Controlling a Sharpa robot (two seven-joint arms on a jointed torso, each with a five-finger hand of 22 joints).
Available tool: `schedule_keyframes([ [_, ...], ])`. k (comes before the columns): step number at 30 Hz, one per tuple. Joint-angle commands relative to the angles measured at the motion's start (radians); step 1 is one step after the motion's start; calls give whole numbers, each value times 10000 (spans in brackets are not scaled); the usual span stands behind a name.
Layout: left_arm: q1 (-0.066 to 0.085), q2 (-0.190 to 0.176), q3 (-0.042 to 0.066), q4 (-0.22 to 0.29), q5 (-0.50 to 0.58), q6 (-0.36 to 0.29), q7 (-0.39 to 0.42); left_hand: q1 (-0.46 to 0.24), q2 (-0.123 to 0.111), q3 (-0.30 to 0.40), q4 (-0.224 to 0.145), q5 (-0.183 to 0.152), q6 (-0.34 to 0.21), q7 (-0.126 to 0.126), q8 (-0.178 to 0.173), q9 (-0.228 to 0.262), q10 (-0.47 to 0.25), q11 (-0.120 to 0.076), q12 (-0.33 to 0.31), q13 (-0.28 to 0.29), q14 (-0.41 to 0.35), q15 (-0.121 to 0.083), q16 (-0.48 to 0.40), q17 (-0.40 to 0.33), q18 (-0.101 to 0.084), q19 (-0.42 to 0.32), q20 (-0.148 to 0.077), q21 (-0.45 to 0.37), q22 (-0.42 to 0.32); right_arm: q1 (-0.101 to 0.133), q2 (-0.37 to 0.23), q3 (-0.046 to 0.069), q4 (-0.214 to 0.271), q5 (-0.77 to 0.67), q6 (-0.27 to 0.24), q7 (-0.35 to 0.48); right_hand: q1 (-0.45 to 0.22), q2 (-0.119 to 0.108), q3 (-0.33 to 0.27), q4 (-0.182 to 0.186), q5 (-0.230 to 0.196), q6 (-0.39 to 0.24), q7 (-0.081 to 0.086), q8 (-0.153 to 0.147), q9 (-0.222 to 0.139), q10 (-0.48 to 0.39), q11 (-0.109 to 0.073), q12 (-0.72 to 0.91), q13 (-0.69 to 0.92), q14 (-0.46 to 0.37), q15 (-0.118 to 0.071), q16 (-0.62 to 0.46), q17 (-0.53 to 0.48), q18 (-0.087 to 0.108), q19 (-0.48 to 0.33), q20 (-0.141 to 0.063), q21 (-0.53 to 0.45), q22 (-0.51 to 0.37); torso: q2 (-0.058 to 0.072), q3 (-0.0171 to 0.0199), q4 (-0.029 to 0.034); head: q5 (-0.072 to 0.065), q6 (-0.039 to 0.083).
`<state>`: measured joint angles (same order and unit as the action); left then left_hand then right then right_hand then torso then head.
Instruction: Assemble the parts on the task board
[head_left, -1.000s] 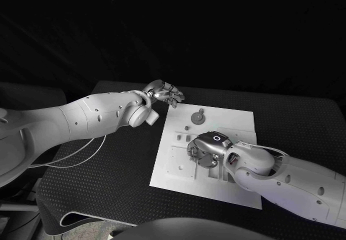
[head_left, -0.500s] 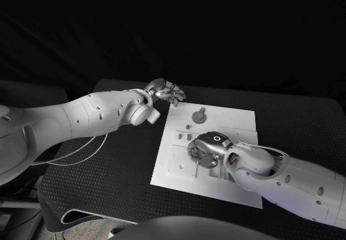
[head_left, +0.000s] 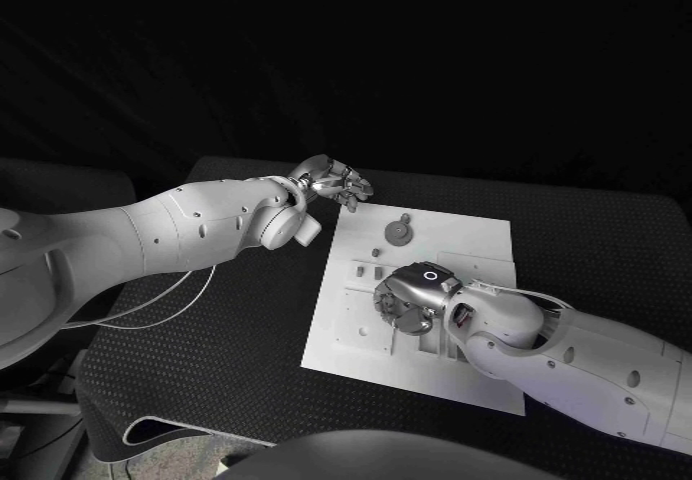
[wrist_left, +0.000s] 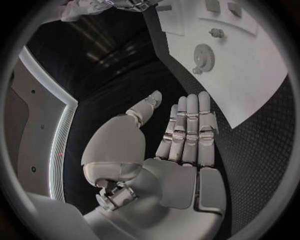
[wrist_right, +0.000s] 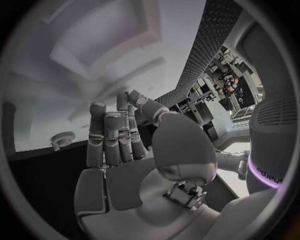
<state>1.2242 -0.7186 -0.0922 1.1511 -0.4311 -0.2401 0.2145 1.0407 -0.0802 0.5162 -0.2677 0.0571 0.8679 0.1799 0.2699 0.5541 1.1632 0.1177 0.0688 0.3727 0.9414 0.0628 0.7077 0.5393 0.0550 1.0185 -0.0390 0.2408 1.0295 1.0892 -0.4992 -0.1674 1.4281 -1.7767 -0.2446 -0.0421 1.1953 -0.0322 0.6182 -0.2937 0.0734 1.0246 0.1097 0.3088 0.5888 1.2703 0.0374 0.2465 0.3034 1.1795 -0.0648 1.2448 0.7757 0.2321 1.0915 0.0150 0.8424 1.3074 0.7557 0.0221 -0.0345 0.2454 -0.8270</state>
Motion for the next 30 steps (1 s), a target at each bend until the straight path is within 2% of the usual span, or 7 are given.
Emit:
schedule_keyframes([
  [1, 18, 34, 9, 17, 61, 70, 53, -90, -14, -37, 5, 46, -62, -17, 26, -10, -48, 4, 1, -12, 34, 5, -40, 15, 169, 67, 31, -49, -10, -28, 44, -53, -74, -198, 534, -163, -26, 95, 52, 0, 65, 44, 14, 33, 249, 89, 12, -48, -1, 10, -63, -32, 16, 297, -19, -73, 1, 114, 6, 3, 2, -10, -12],
  [5, 24, 29, 9, 20, 61, 68, 93, -88, -15, -37, 4, 46, -63, -16, 27, -11, -48, 4, 1, -13, 34, 5, -44, 19, 169, 67, 31, -52, -11, -27, 63, -77, -121, -97, 661, -196, -95, 70, 22, 8, 64, -2, 39, 11, 264, 55, 29, -90, 5, -7, -47, -42, 29, 297, -37, -60, -16, 116, 2, 1, -2, -23, -24],
  [9, 35, 16, 9, 25, 67, 51, 93, -86, -29, -40, 0, 45, -74, -12, 24, -15, -60, 8, -4, -18, 35, 6, -53, 29, 169, 66, 32, -57, -12, -26, 57, -84, -127, 94, 877, -143, -241, -80, -52, 19, 61, -116, 95, -54, 275, -64, 85, -198, -3, -50, 10, -63, 49, 297, -84, -28, -53, 120, 0, -8, -11, -32, -49],
  [13, 38, 3, 9, 26, 68, 53, 84, -83, -32, -40, -1, 46, -82, -9, 22, -18, -68, 12, -7, -21, 36, 6, -60, 36, 169, 68, 32, -60, -13, -25, 26, -87, -155, 261, 799, -127, -567, -430, -141, 96, 70, -373, 180, -231, 220, -319, 206, -392, -47, -150, 128, -109, 67, 297, -143, 48, -105, 119, 3, -2, -11, -32, -52],
  [21, 48, -9, 8, 33, 72, 83, 16, -87, -36, -43, 5, 46, -93, -4, 20, -23, -77, 17, -10, -26, 36, 8, -72, 48, 167, 69, 34, -66, -14, -23, -45, -87, -214, 530, 555, -8, -972, -1037, -153, 169, 70, -1242, 558, -771, -38, -1087, 528, -897, -182, -470, 435, -166, 144, 297, -324, 145, -279, 102, -1, -1, 2, -43, -26],
  [25, 48, -31, 8, 27, 73, 86, 12, -102, -22, -42, 28, 49, -95, -2, 25, -26, -93, 24, -14, -33, 30, 13, -93, 63, 164, 66, 38, -78, -18, -19, -134, -86, -193, 555, 349, -22, -1015, -1187, -137, 181, 66, -1429, 518, -870, -120, -1353, 684, -1068, -257, -639, 588, -174, 181, 297, -449, 219, -348, 121, -6, 3, -2, -50, -21],
  [30, 48, -33, 8, 19, 78, 86, 16, -101, -27, -42, 30, 49, -112, 3, 20, -31, -104, 28, -16, -37, 27, 15, -105, 73, 164, 63, 39, -85, -19, -17, -215, -84, -76, 628, -51, -37, -1019, -1240, -126, 191, 65, -1448, 528, -874, -141, -1425, 724, -1116, -279, -700, 628, -167, 199, 297, -490, 245, -368, 133, -2, 6, -7, -54, -7],
])
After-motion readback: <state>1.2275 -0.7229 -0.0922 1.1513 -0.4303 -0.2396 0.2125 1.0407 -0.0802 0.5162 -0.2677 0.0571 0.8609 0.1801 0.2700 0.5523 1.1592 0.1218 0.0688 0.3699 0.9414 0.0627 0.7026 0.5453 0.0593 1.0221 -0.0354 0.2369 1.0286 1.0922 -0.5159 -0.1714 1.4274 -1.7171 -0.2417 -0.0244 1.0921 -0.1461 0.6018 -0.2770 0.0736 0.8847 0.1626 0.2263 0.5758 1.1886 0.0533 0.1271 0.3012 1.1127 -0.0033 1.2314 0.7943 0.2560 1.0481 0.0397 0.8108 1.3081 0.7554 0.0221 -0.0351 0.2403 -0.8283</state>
